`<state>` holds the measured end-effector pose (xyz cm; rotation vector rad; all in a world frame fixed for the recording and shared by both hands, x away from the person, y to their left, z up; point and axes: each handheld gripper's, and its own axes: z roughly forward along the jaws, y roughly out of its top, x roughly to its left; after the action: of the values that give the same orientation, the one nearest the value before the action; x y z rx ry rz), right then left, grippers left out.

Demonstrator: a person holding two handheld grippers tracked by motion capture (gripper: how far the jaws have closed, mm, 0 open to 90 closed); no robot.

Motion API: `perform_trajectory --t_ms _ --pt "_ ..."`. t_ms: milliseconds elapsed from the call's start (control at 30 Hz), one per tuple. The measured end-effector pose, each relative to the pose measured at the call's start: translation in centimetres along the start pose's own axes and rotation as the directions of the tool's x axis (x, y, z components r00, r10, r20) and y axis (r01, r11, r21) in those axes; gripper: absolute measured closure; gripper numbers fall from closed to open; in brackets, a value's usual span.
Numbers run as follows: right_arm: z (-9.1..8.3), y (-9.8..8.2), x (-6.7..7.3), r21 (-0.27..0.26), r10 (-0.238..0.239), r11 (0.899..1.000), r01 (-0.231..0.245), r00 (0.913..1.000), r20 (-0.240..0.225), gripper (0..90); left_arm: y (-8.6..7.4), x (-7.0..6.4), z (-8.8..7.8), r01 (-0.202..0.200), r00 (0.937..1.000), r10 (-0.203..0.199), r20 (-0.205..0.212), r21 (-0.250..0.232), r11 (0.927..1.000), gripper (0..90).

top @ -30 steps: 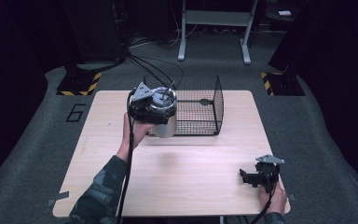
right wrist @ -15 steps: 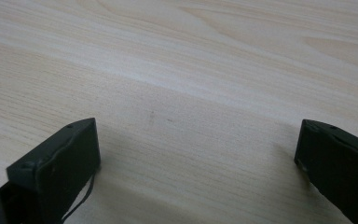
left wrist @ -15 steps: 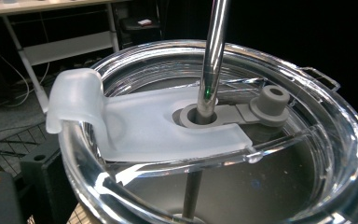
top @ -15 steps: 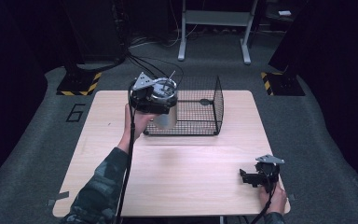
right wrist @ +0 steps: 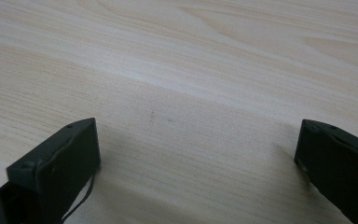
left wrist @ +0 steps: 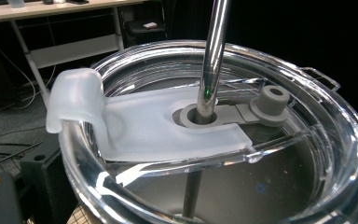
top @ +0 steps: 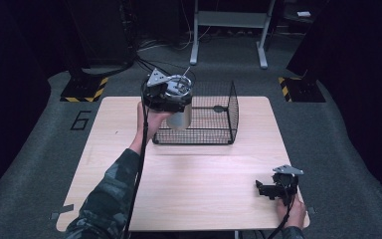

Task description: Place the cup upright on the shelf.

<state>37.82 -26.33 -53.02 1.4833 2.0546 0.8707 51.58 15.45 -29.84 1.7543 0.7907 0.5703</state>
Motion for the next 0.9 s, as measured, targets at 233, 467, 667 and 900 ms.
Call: perform_trajectory --t_ms 233,467,667,900 --pt "0.0 0.0 0.0 -0.001 0.0 1.0 0.0 1.0 0.0 0.0 0.3 0.6 1.2 0.004 0.9999 -0.003 -0.012 0.01 0.9999 3.4" --pt "0.0 0.0 0.0 -0.001 0.0 1.0 0.0 1.0 0.0 0.0 0.5 1.0 2.4 0.013 0.9994 -0.013 -0.033 0.003 0.9999 3.4" --pt "0.0 0.0 0.1 -0.004 0.007 1.0 -0.007 1.0 0.0 0.0 0.4 1.6 3.3 0.041 0.9986 -0.041 -0.033 0.002 0.9992 3.4" --pt "0.0 0.0 0.0 0.003 0.005 1.0 -0.005 1.0 -0.005 0.0 0.5 2.1 4.6 0.028 0.9979 -0.027 -0.058 0.014 0.9995 3.4"
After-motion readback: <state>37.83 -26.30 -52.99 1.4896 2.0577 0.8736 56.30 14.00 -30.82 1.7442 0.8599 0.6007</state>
